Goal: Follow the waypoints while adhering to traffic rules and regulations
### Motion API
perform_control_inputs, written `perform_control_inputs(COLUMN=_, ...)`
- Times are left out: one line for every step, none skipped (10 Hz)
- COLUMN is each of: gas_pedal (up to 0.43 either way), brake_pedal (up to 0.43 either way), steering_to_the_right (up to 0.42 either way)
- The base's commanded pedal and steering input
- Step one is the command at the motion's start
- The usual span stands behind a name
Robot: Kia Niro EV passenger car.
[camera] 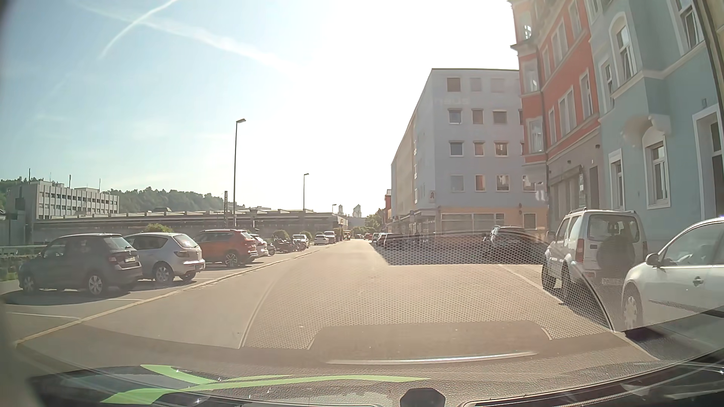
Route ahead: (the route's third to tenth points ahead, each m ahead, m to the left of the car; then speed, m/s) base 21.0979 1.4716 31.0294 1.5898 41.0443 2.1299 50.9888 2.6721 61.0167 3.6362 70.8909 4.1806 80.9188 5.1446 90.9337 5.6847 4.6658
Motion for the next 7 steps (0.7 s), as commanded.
perform_control_inputs(gas_pedal=0.028, brake_pedal=0.0, steering_to_the_right=-0.015)
perform_control_inputs(gas_pedal=0.028, brake_pedal=0.0, steering_to_the_right=-0.014)
perform_control_inputs(gas_pedal=0.02, brake_pedal=0.0, steering_to_the_right=-0.011)
perform_control_inputs(gas_pedal=0.02, brake_pedal=0.0, steering_to_the_right=-0.008)
perform_control_inputs(gas_pedal=0.02, brake_pedal=0.0, steering_to_the_right=-0.008)
perform_control_inputs(gas_pedal=0.0, brake_pedal=0.0, steering_to_the_right=-0.008)
perform_control_inputs(gas_pedal=0.0, brake_pedal=0.0, steering_to_the_right=-0.007)
